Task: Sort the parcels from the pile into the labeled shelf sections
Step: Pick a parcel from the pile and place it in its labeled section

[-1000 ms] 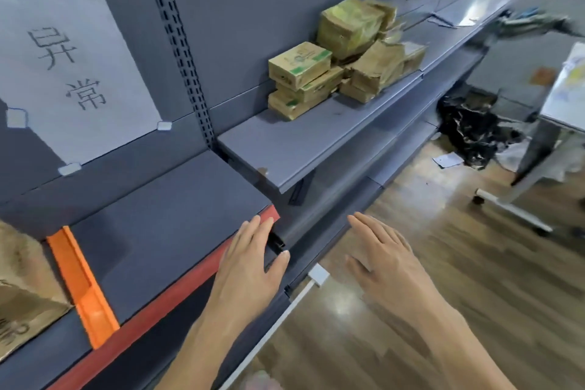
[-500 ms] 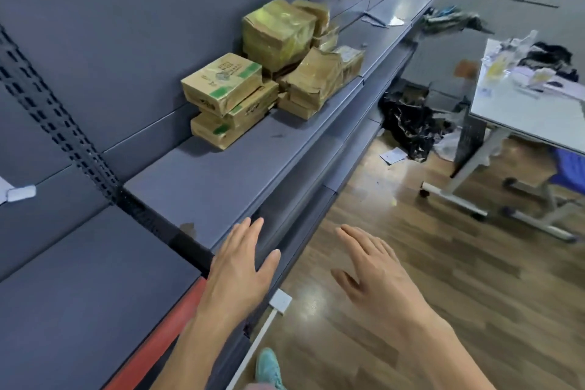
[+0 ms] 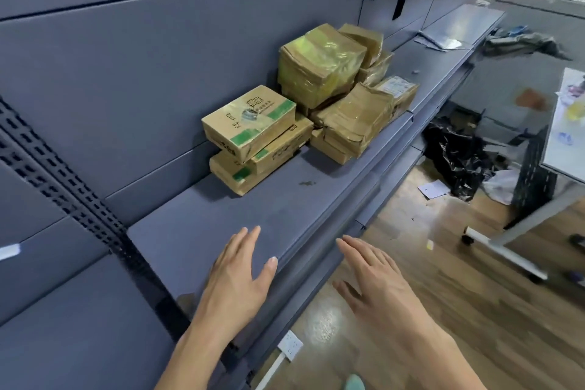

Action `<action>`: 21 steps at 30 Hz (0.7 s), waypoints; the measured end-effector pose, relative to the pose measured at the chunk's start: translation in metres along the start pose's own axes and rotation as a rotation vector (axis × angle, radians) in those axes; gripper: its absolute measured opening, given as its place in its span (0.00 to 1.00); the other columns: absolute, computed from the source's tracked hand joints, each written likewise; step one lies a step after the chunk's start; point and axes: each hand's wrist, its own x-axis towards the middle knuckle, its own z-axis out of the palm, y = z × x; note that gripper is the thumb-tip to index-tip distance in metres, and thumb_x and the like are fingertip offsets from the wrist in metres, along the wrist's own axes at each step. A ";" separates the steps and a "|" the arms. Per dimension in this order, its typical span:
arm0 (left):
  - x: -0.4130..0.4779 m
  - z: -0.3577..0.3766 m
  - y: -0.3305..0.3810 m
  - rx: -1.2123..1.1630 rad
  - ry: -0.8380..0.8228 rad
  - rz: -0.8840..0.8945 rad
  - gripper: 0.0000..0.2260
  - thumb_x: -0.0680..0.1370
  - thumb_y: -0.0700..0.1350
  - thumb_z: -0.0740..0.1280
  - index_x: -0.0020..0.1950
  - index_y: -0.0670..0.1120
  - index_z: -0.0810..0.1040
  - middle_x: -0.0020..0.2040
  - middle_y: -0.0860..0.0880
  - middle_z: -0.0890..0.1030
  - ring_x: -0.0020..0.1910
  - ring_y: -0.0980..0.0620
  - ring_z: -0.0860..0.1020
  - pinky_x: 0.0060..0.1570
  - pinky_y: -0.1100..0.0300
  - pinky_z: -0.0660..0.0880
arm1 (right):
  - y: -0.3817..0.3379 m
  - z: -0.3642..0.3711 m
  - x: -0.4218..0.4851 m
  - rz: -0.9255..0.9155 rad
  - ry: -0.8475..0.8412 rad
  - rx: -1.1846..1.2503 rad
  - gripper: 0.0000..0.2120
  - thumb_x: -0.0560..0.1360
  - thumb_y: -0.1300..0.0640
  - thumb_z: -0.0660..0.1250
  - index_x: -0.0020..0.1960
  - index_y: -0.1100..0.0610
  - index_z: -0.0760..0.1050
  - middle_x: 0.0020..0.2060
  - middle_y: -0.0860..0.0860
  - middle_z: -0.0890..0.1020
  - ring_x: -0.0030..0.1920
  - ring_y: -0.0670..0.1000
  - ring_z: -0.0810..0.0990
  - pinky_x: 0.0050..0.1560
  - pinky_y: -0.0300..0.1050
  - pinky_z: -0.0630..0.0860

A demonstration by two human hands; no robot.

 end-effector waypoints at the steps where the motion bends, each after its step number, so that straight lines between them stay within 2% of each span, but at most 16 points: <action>1: 0.007 0.003 0.004 -0.003 0.006 -0.011 0.30 0.84 0.60 0.57 0.84 0.58 0.51 0.84 0.58 0.50 0.82 0.58 0.48 0.80 0.53 0.55 | 0.006 -0.002 0.010 -0.014 -0.002 0.000 0.32 0.82 0.42 0.58 0.82 0.46 0.51 0.80 0.40 0.55 0.80 0.42 0.51 0.77 0.38 0.43; 7: 0.058 0.033 0.040 -0.036 0.089 -0.105 0.30 0.84 0.60 0.57 0.84 0.59 0.51 0.84 0.57 0.50 0.82 0.58 0.49 0.79 0.53 0.56 | 0.065 -0.016 0.078 -0.152 -0.043 -0.001 0.32 0.82 0.41 0.58 0.82 0.46 0.51 0.80 0.41 0.56 0.79 0.43 0.52 0.75 0.38 0.42; 13: 0.084 0.058 0.087 -0.028 0.232 -0.273 0.30 0.84 0.60 0.58 0.84 0.59 0.50 0.84 0.58 0.48 0.83 0.57 0.49 0.80 0.53 0.55 | 0.121 -0.038 0.155 -0.347 -0.140 -0.023 0.33 0.82 0.41 0.60 0.82 0.48 0.52 0.80 0.43 0.58 0.79 0.45 0.54 0.73 0.37 0.42; 18: 0.083 0.064 0.110 -0.027 0.335 -0.405 0.30 0.84 0.60 0.57 0.84 0.60 0.49 0.84 0.60 0.47 0.83 0.58 0.46 0.80 0.53 0.52 | 0.127 -0.049 0.206 -0.483 -0.173 -0.006 0.32 0.82 0.44 0.62 0.81 0.52 0.57 0.79 0.45 0.61 0.79 0.46 0.57 0.76 0.40 0.51; 21: 0.082 0.061 0.113 -0.018 0.383 -0.459 0.30 0.85 0.60 0.57 0.84 0.59 0.48 0.84 0.60 0.47 0.83 0.59 0.45 0.80 0.54 0.51 | 0.119 -0.048 0.225 -0.547 -0.183 0.004 0.32 0.82 0.44 0.62 0.81 0.53 0.57 0.79 0.46 0.62 0.78 0.46 0.58 0.76 0.39 0.51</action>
